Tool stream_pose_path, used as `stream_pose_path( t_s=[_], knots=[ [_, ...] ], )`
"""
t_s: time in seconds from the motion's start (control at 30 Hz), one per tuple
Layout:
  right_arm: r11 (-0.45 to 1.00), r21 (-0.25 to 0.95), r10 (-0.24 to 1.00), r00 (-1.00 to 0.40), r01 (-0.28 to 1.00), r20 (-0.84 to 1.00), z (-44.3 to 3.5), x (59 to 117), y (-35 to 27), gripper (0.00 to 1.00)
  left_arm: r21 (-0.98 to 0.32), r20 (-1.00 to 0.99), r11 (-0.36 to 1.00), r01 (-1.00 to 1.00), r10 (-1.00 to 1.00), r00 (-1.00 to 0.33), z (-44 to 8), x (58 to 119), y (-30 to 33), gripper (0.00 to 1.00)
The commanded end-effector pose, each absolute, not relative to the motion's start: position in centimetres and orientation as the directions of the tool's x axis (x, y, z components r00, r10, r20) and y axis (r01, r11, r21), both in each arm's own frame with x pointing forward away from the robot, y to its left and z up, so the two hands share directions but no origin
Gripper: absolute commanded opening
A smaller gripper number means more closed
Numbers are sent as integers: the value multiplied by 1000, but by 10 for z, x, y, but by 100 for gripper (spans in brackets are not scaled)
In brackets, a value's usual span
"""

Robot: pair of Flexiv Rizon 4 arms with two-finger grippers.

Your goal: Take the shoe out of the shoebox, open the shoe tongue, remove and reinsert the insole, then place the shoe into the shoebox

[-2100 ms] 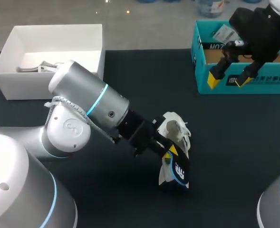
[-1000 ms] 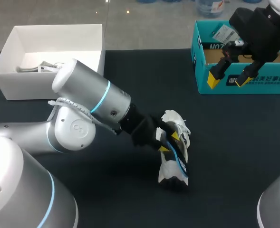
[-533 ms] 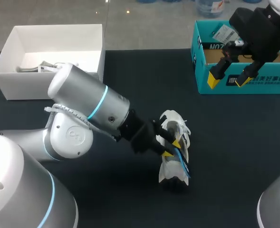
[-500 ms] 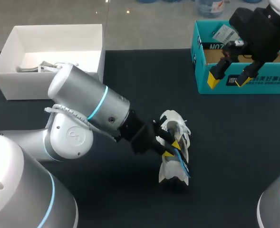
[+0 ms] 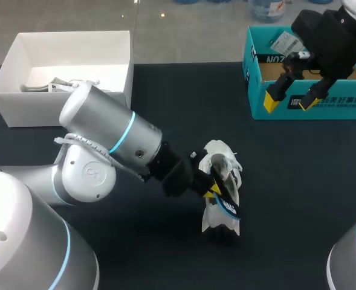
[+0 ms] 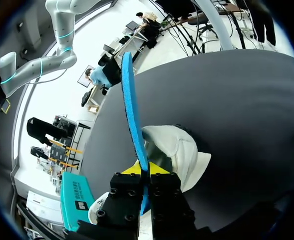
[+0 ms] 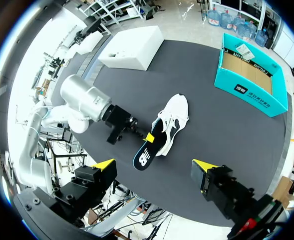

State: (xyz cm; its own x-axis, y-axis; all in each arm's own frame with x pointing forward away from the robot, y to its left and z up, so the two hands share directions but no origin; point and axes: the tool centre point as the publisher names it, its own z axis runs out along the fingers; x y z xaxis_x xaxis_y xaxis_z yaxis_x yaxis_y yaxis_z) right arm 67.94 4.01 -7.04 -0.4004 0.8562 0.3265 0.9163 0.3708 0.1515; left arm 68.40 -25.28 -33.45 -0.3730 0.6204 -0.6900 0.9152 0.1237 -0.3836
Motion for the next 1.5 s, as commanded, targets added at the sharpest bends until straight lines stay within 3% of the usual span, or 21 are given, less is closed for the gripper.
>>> stream_pose_path(
  t_s=[0.03,0.7,0.73,0.77,0.83,0.93,0.97,1.1,1.3,1.33,1.4,1.5],
  knots=[
    [372,147,857,-400,917,326,-71,682,41,100,-375,-689,125,918,626,-367,-342,687,-255,0],
    [372,147,857,-400,917,326,-71,682,41,100,-320,-705,160,934,618,-347,-346,709,-255,0],
    [372,147,857,-400,917,326,-71,682,41,100,-319,-706,162,934,616,-348,-344,708,-253,28],
    [372,147,857,-400,917,326,-71,682,41,100,-320,-708,161,934,614,-349,-342,707,-252,46],
    [372,147,857,-400,917,326,-71,682,41,100,-323,-714,160,933,605,-352,-336,704,-250,71],
    [372,147,857,-400,917,326,-71,682,41,100,-328,-721,152,932,597,-351,-330,700,-250,82],
    [372,147,857,-400,917,326,-71,682,41,100,-328,-724,150,933,594,-350,-328,699,-251,81],
    [372,147,857,-400,917,326,-71,682,41,100,-324,-730,133,937,594,-337,-327,693,-257,56],
    [372,147,857,-400,917,326,-71,682,41,100,-329,-731,121,937,596,-333,-328,688,-268,45],
    [372,147,857,-400,917,326,-71,682,41,100,-329,-730,119,937,596,-333,-329,688,-269,35],
    [372,147,857,-400,917,326,-71,682,41,100,-328,-731,112,938,599,-326,-329,688,-270,0],
    [372,147,857,-400,917,326,-71,682,41,100,-323,-728,86,943,614,-305,-331,688,-268,0]
  ],
)
